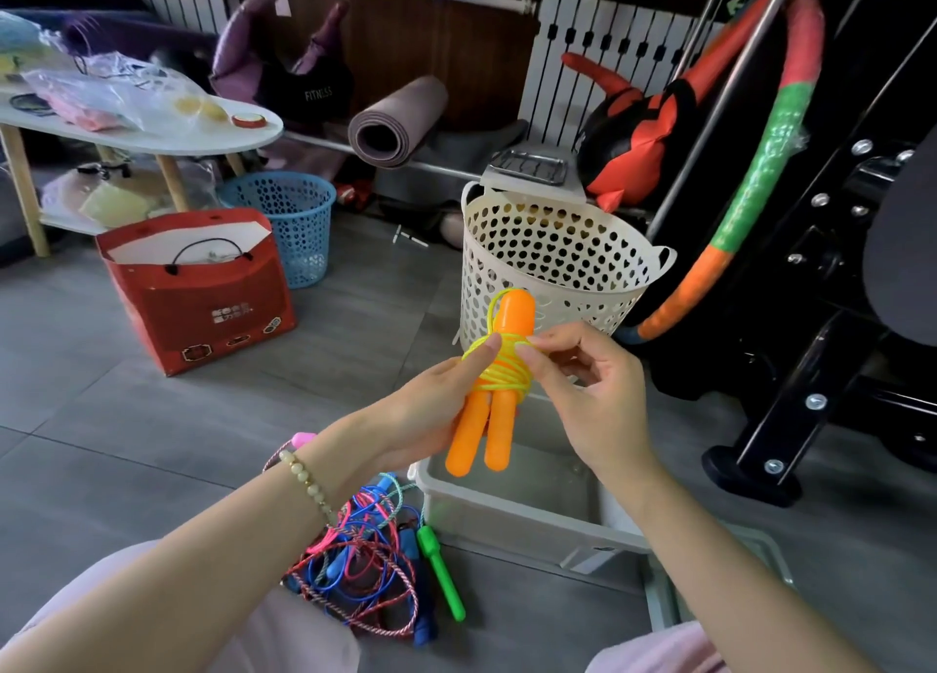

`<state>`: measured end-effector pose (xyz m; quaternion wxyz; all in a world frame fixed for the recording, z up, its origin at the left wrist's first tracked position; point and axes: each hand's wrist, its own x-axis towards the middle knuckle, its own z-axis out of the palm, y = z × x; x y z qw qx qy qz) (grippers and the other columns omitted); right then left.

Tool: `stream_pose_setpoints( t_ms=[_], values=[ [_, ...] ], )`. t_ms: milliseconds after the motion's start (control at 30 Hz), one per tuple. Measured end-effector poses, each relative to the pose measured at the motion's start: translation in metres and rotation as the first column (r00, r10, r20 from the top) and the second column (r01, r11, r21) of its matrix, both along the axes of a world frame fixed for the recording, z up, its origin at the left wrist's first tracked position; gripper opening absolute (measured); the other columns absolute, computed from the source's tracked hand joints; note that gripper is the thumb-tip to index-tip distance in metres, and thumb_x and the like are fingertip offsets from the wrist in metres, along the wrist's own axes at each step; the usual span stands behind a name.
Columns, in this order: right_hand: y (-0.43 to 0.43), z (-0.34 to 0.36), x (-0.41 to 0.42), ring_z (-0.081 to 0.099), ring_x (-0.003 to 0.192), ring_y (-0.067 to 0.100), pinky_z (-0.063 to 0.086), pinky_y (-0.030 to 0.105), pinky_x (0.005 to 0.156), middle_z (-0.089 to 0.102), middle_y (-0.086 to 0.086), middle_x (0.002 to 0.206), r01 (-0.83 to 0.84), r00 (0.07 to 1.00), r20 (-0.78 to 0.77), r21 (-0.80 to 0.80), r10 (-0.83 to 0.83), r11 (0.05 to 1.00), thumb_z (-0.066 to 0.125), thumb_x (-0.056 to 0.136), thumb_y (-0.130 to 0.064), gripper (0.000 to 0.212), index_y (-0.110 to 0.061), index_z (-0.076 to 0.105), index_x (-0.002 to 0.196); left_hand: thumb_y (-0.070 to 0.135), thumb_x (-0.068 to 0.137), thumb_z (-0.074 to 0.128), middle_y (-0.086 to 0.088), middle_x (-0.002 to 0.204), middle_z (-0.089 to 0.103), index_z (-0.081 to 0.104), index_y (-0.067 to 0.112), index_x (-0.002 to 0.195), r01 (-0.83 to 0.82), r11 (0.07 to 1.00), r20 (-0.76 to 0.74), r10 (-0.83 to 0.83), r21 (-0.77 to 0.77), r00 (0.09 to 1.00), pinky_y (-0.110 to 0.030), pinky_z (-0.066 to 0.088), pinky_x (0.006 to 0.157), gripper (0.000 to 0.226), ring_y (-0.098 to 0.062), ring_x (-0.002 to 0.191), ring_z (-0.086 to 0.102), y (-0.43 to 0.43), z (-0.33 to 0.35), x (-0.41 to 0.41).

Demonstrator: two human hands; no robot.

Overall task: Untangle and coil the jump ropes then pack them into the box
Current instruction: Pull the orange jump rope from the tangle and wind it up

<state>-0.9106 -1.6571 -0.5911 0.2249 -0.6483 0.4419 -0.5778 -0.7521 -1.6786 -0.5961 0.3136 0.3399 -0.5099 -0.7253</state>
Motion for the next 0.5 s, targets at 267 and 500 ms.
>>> stream_pose_setpoints(
  t_ms=[267, 500],
  values=[
    [0.0, 0.0, 0.006, 0.062, 0.071, 0.014, 0.051, 0.025, 0.066, 0.064, -0.011, 0.079, 0.026, 0.998, -0.066, 0.039, -0.023, 0.999, 0.068, 0.085, -0.013, 0.004, -0.015, 0.066, 0.082, 0.049, 0.095, 0.038, 0.001, 0.075, 0.064, 0.053, 0.012, 0.116, -0.098, 0.981, 0.192, 0.13, -0.168, 0.973, -0.021, 0.051, 0.069, 0.045, -0.004, 0.068, 0.062, -0.004, 0.001, 0.01],
    [-0.003, 0.002, 0.008, 0.06, 0.068, 0.011, 0.049, 0.026, 0.064, 0.065, -0.011, 0.076, 0.071, 0.996, -0.056, 0.031, -0.069, 0.997, 0.064, 0.088, -0.016, 0.006, -0.021, 0.065, 0.086, 0.035, 0.1, 0.039, -0.015, 0.077, 0.059, 0.023, 0.029, 0.112, -0.283, 0.891, 0.021, 0.311, -0.355, 0.95, -0.042, 0.055, 0.062, 0.021, -0.034, 0.065, 0.061, -0.005, -0.013, -0.006]
  ],
)
